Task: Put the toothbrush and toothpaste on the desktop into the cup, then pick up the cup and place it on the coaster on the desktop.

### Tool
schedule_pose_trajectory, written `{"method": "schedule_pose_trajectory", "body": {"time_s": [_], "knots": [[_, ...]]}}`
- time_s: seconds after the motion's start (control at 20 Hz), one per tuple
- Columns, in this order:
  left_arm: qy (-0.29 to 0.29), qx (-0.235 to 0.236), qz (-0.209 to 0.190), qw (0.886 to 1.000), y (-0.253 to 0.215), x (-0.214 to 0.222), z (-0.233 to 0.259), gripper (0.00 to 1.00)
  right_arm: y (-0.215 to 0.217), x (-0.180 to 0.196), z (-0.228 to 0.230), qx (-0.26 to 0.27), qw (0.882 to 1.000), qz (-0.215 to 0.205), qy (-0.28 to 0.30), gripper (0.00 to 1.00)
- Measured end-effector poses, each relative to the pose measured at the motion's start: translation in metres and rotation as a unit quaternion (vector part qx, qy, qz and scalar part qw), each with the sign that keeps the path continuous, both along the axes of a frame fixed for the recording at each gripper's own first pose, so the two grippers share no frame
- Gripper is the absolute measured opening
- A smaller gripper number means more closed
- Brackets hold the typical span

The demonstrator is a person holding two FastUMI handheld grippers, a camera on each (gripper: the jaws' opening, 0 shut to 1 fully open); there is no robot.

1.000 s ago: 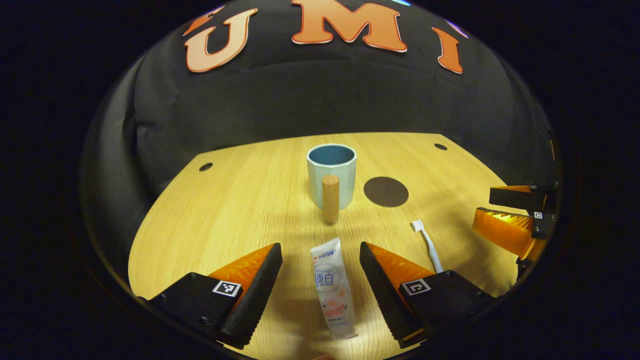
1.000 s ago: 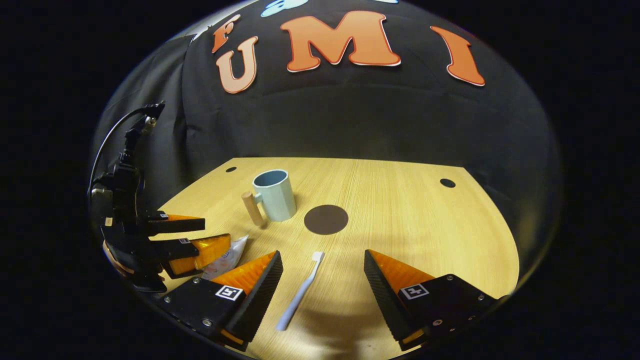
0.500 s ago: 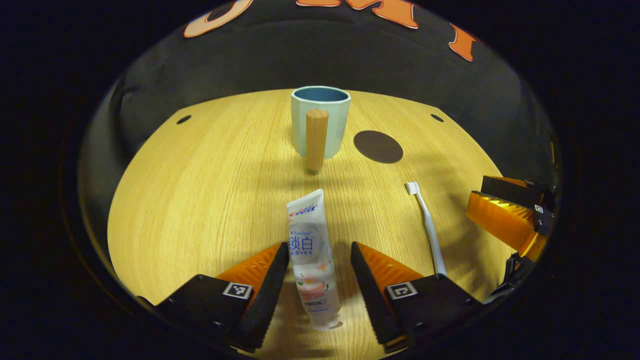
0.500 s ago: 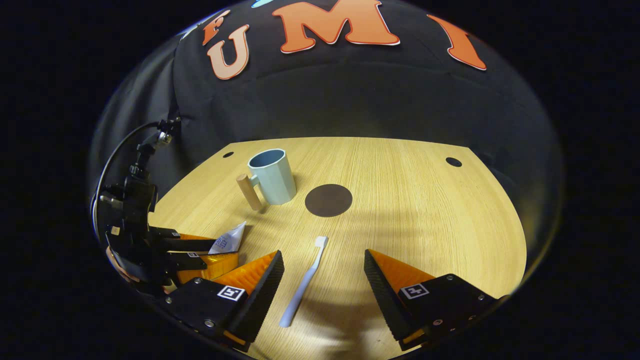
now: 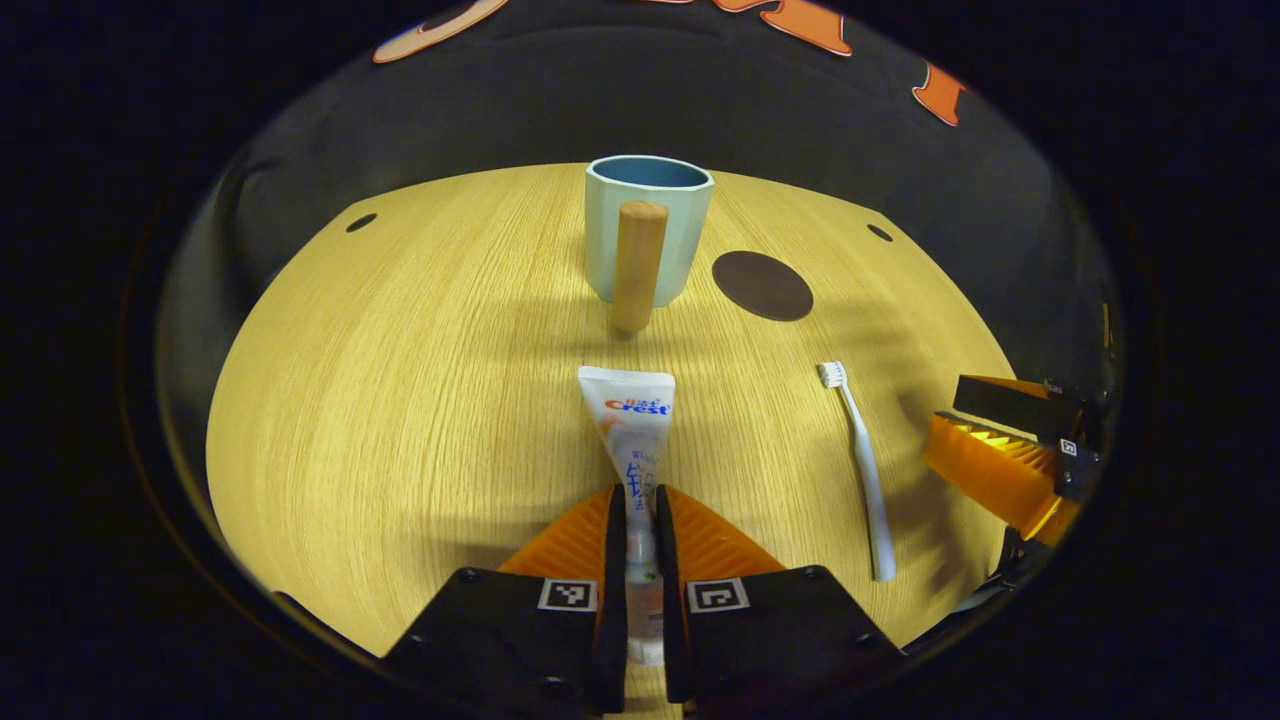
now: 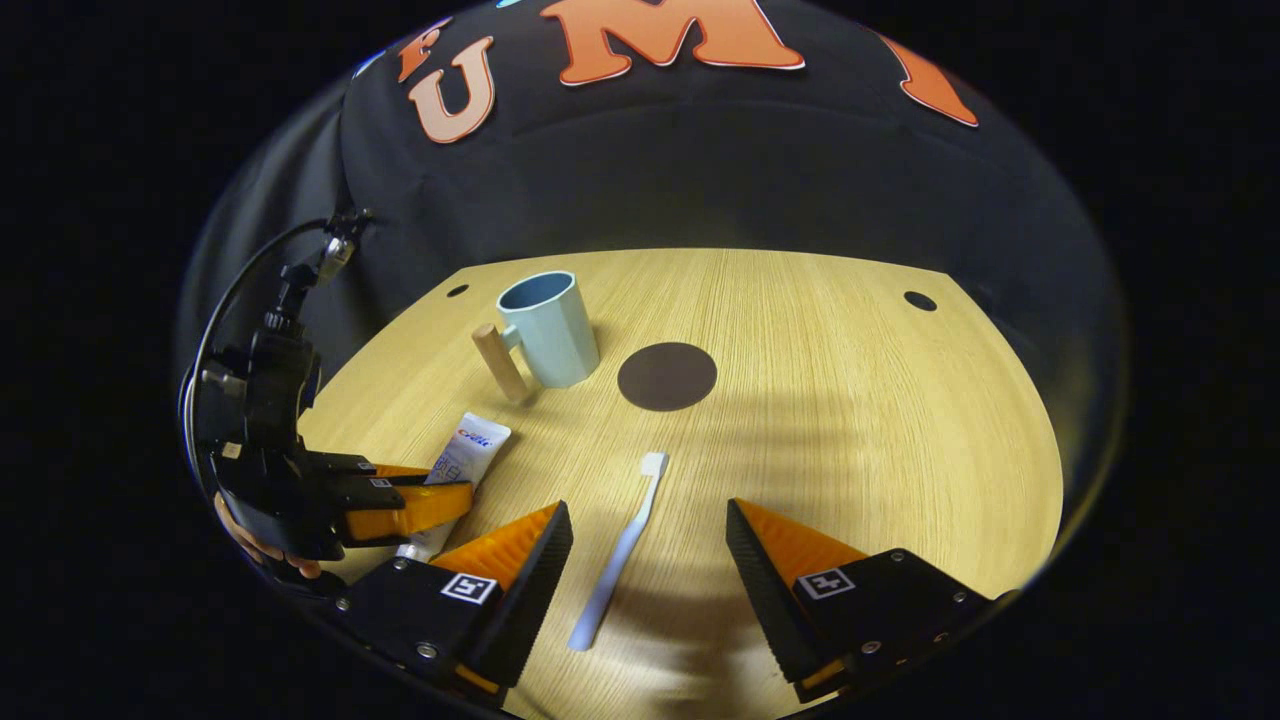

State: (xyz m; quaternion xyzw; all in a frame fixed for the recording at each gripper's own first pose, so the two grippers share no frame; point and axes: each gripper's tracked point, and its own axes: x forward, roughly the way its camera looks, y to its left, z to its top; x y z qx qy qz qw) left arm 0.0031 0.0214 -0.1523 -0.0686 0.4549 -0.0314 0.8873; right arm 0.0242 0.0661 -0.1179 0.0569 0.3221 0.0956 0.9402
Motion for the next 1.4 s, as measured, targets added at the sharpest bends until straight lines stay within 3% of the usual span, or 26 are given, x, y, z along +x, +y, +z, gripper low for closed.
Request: {"method": "schedule_pose_trajectory", "body": {"time_s": [0.15,0.25,0.3,0.35,0.5,0.75,0.8,0.85,0.9,1.1,1.4], "knots": [[-0.008,-0.005,0.002,1.000,0.004,0.001,0.003,0.19,0.005,-0.001,-0.009,-0.015,1.000,0.002,0.021,0.89],[-0.015,-0.005,0.007,1.000,0.007,0.003,0.007,0.19,0.008,0.000,-0.017,-0.018,0.999,-0.002,0.038,0.80],[-0.020,-0.006,0.008,1.000,0.009,0.003,0.010,0.19,0.012,0.000,-0.020,-0.016,0.999,-0.002,0.048,0.67],[-0.025,-0.005,0.009,1.000,0.011,0.005,0.012,0.19,0.014,0.000,-0.023,-0.013,0.998,-0.001,0.056,0.68],[-0.045,-0.002,0.013,0.999,0.018,0.012,0.021,0.19,0.019,0.000,-0.028,-0.005,0.997,-0.003,0.081,0.57],[-0.075,0.010,0.017,0.997,0.027,0.021,0.037,0.19,0.023,-0.008,-0.038,-0.004,0.992,-0.005,0.124,0.47],[-0.081,0.011,0.017,0.996,0.030,0.024,0.042,0.19,0.022,-0.006,-0.037,-0.010,0.993,-0.010,0.120,0.42],[-0.085,0.012,0.018,0.996,0.030,0.025,0.042,0.17,0.020,-0.005,-0.041,-0.017,0.992,-0.014,0.123,0.43],[-0.090,0.010,0.018,0.996,0.031,0.027,0.045,0.19,0.019,-0.002,-0.039,-0.021,0.993,-0.017,0.119,0.30],[-0.104,-0.002,0.012,0.994,0.030,0.027,0.056,0.16,0.022,0.004,-0.040,-0.014,0.994,-0.012,0.107,0.10],[-0.131,-0.003,0.009,0.991,0.032,0.035,0.068,0.15,0.026,0.010,-0.035,0.007,0.996,-0.009,0.086,0.04]]}}
